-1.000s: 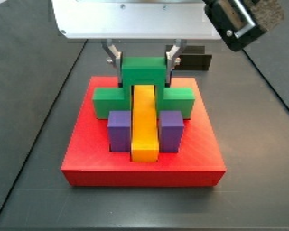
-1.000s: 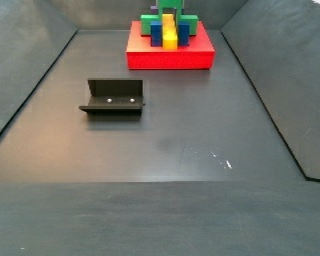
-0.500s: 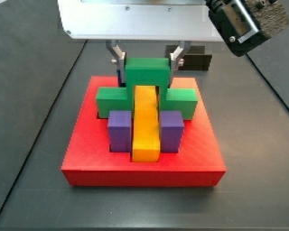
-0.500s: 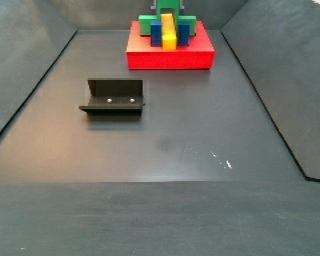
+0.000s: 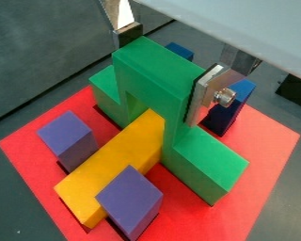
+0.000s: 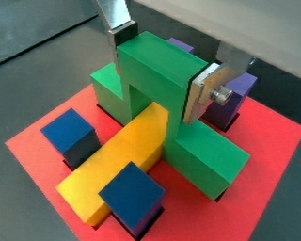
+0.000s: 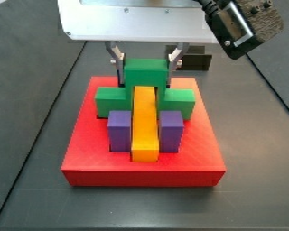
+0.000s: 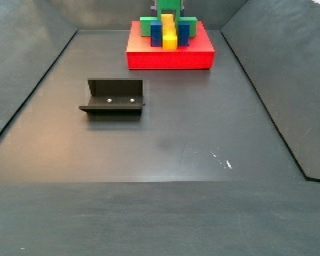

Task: Pick up the green object. Move up. Place the green object on the fixture. Regrasp the green object. Move to above the board. Insert the green object.
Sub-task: Insert the green object.

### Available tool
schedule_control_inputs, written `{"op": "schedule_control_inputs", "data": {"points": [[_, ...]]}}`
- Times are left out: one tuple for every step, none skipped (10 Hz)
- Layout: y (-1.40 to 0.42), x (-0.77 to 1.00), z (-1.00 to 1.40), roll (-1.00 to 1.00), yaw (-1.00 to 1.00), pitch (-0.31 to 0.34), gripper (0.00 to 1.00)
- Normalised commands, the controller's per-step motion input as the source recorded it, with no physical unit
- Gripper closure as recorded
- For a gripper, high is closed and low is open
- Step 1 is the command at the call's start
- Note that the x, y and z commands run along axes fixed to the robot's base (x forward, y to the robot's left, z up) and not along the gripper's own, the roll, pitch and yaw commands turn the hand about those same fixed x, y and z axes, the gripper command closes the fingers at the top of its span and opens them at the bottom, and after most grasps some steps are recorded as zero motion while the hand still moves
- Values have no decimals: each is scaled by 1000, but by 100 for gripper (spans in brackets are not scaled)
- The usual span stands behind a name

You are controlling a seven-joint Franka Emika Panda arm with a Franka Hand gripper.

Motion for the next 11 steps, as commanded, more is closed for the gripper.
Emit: {"op": "schedule_control_inputs", "data": {"points": [[0, 0, -171, -40, 51, 0, 100], [0, 0, -151, -63, 46, 0, 100], [0, 26, -123, -84, 57, 10, 100], [80, 60, -129, -159, 131, 36, 100], [34, 34, -149, -190, 160, 29, 100], [129, -63, -120, -223, 29, 6, 100], [89, -137, -100, -279, 0, 0, 100], [3, -63, -109, -266, 0, 0, 100], [0, 0, -200, -177, 0, 0, 100], [-77, 77, -457, -74, 0, 0, 100], [-57, 97, -597, 0, 0, 0, 100]]}}
